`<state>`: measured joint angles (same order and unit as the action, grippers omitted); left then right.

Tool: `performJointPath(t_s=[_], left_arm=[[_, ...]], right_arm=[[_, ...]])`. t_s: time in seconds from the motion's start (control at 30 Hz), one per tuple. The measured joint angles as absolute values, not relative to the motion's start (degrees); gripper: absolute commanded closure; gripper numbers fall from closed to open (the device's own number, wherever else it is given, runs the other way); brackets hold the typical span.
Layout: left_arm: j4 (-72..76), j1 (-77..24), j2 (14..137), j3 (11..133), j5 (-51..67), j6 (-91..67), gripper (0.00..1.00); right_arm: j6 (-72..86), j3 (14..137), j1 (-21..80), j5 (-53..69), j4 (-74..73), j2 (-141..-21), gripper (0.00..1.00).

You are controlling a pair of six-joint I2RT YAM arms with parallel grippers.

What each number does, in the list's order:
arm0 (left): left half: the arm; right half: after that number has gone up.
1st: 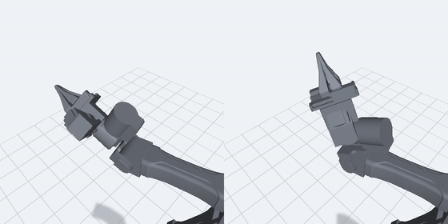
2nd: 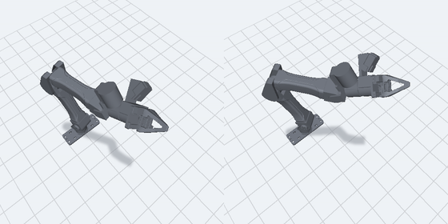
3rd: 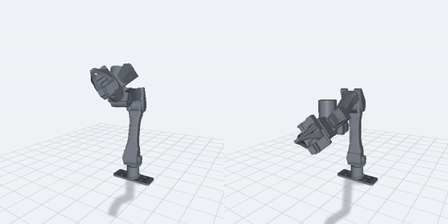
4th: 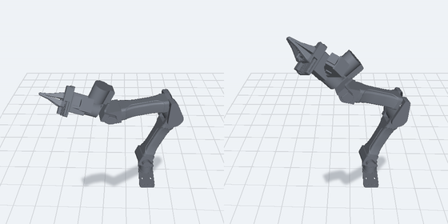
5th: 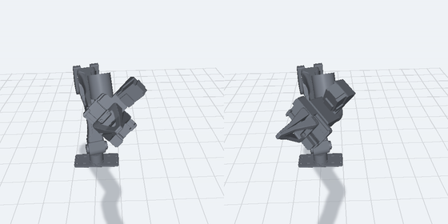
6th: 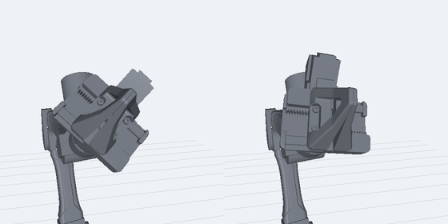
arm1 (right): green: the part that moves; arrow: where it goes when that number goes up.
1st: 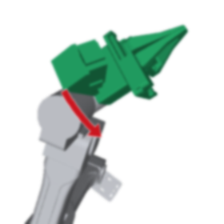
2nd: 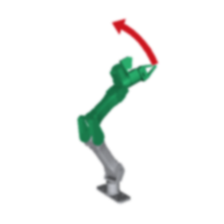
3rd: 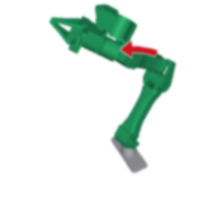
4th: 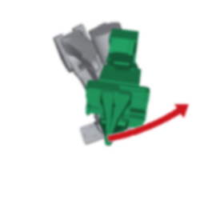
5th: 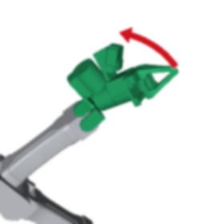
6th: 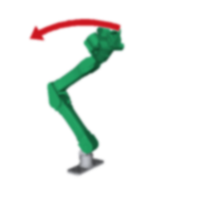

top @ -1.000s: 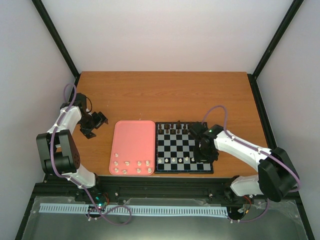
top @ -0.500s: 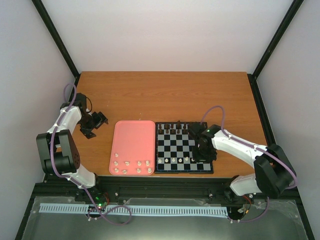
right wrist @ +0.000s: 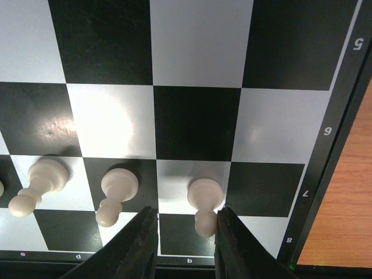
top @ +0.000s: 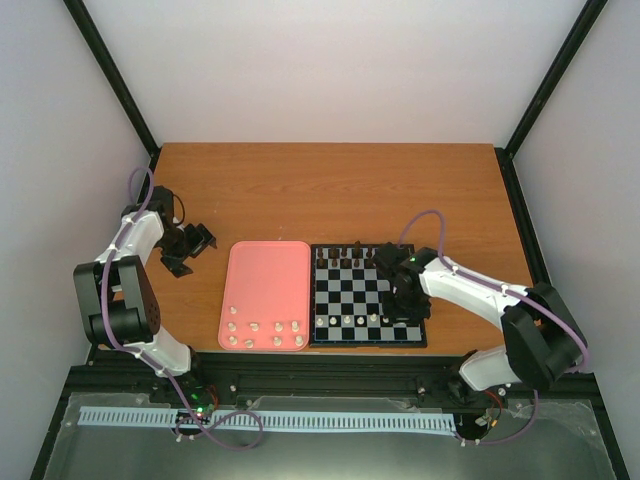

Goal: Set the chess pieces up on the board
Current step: Adjust the chess piece on the chessboard.

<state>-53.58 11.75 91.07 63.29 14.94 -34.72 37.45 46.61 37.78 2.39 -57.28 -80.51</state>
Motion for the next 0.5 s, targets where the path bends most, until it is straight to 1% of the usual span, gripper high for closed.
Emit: performJointPath(t_s=[0.3,0.5], left_arm=[[-53.6,11.7,91.4,63.3,15.0,-34.7,0.00],[-53.6,11.7,91.4,63.3,15.1,-34.7,0.00]], right_arm=[[37.3,46.9,37.8,2.5,-57.1,-80.7,0.74],[37.4,47.7,37.8,0.6,-59.3,-80.4,0.70]])
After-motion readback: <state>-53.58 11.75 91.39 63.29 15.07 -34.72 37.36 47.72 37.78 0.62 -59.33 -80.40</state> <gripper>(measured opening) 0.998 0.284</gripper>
